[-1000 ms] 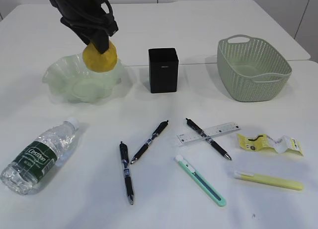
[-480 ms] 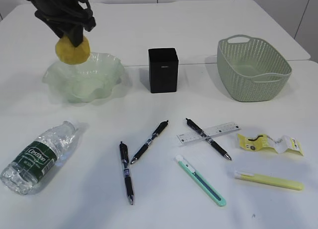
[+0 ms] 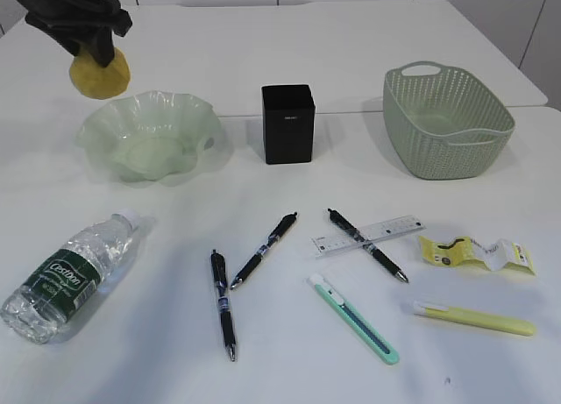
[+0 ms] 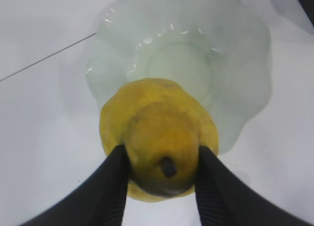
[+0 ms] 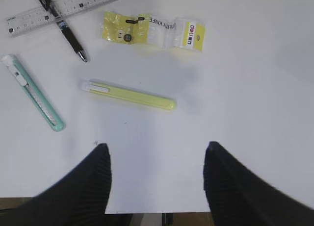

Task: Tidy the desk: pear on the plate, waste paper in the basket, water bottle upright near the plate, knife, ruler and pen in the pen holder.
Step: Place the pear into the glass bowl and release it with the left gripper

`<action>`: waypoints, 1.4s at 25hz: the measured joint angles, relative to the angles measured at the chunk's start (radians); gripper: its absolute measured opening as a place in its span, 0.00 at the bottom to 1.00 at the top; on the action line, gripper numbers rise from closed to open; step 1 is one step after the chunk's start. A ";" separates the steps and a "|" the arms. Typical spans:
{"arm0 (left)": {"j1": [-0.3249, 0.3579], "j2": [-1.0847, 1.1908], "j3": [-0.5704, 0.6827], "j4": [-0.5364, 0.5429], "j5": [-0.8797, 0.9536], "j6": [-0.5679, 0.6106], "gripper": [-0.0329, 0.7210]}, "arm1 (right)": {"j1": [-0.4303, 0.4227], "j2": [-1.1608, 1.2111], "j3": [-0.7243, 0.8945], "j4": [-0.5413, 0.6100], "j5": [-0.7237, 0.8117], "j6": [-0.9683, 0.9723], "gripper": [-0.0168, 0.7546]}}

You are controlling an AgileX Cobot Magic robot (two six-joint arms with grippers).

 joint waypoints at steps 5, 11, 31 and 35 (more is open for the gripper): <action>0.004 0.016 0.000 -0.029 0.000 0.000 0.43 | 0.000 0.000 0.000 0.014 0.024 0.000 0.63; 0.004 0.030 0.000 -0.029 -0.032 0.000 0.43 | 0.000 0.000 0.000 0.027 0.038 0.001 0.63; 0.004 0.086 0.000 -0.084 -0.164 -0.002 0.43 | 0.000 0.000 0.000 0.028 0.038 0.002 0.63; 0.004 0.129 0.000 -0.085 -0.190 -0.002 0.43 | 0.000 0.000 0.000 0.028 0.038 0.002 0.63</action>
